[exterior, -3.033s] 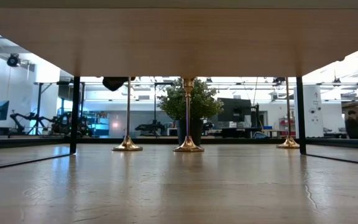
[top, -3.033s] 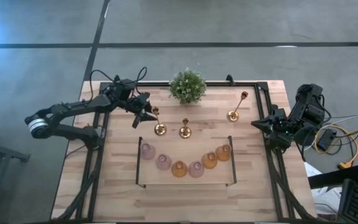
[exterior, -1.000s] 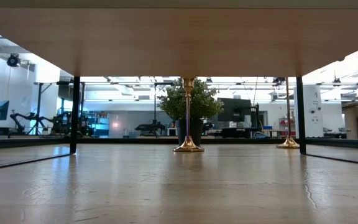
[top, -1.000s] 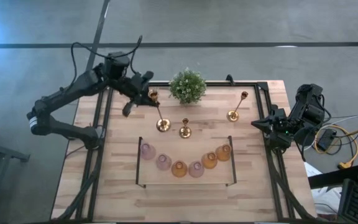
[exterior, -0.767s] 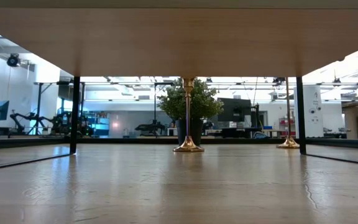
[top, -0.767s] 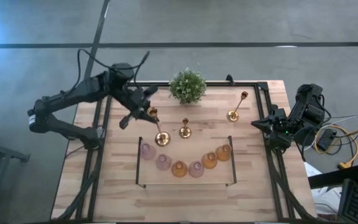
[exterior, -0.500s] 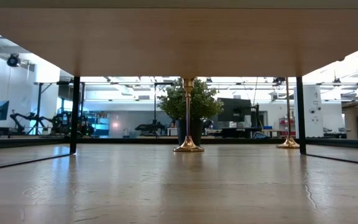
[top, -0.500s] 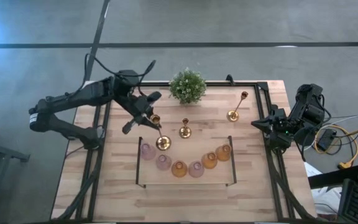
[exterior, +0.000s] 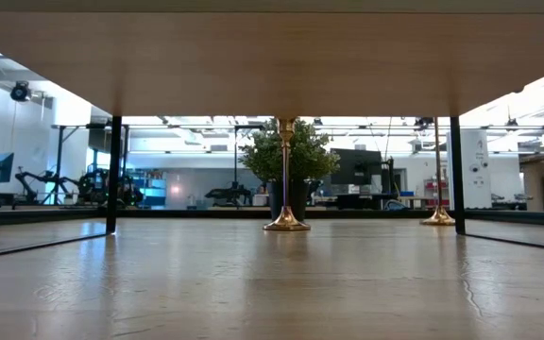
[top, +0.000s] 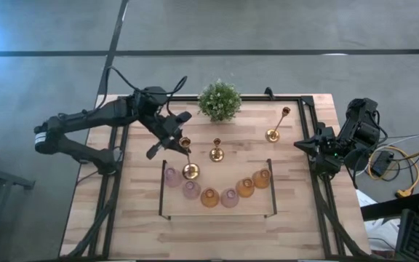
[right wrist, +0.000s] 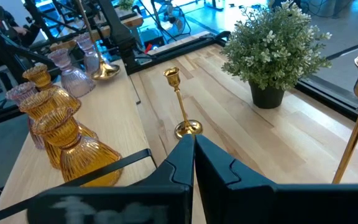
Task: Pick & Place candle stick holders
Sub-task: Put the bottom left gold candle holder on the shelf
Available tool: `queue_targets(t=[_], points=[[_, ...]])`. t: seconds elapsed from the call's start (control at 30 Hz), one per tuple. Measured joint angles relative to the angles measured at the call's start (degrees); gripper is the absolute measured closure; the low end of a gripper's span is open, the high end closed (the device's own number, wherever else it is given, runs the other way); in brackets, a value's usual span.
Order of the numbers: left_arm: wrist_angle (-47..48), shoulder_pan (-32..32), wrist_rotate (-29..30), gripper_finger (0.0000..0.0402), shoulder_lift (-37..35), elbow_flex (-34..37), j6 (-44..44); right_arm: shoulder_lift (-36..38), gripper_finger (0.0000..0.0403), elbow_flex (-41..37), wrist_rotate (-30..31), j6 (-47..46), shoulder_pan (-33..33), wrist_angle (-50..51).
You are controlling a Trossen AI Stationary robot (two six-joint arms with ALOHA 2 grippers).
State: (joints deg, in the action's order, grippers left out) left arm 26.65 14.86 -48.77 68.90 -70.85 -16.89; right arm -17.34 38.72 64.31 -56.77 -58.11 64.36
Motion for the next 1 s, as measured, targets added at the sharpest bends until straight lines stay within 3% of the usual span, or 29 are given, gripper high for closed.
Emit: queue_targets(t=[1.0], points=[[1.90, -0.73, -2.21, 0.0383, 2.43, -0.04, -5.94, 0.02, 0.0394, 0.00, 0.00, 0.00, 0.00, 0.00]])
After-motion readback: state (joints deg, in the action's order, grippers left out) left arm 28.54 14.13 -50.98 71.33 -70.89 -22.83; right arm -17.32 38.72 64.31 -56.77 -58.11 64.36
